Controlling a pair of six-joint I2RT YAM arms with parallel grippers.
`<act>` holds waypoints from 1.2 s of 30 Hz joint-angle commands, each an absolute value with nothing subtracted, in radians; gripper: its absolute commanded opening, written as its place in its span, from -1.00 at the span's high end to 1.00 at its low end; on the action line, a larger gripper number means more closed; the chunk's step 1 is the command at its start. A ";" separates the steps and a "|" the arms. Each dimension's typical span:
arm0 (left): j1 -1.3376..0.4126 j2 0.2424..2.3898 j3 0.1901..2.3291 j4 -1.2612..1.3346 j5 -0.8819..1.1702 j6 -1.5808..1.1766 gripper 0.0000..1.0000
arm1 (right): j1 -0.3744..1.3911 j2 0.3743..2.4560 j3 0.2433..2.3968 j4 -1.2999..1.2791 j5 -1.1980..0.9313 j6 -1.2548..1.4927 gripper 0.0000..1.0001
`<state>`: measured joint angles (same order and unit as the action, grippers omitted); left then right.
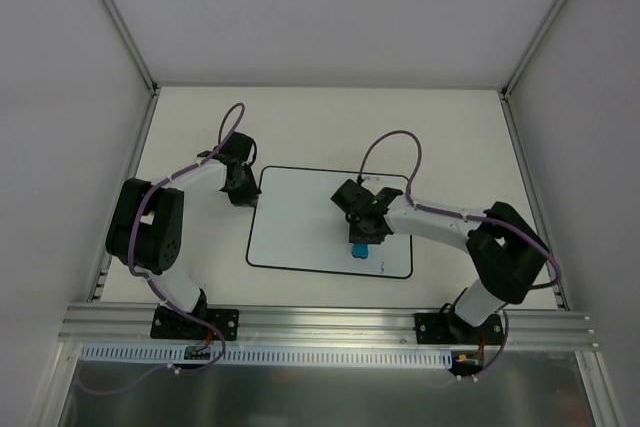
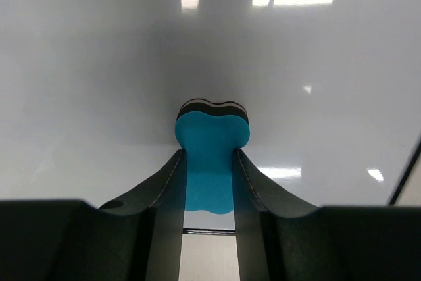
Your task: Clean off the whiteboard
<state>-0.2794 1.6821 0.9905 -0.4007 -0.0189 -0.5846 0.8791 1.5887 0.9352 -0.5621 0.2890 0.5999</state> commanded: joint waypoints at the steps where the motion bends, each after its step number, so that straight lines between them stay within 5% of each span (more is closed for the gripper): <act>1: -0.281 1.678 0.991 -0.405 0.018 -0.604 1.00 | 0.948 1.726 0.957 -0.460 0.176 0.630 0.99; 22: -0.278 1.687 1.023 -0.405 0.035 -0.617 1.00 | 0.850 1.269 0.663 -0.831 0.423 0.905 0.99; 30: -0.279 1.681 1.014 -0.405 0.045 -0.618 1.00 | 0.871 1.391 0.635 -0.468 0.238 0.784 0.99; 36: -0.278 1.677 1.011 -0.405 0.052 -0.623 1.00 | 1.005 1.578 0.790 -0.442 0.242 0.739 0.99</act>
<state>-0.2802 1.6821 0.9905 -0.4011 0.0273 -0.5945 0.9428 1.4498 0.7933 -0.5930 0.3508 0.7437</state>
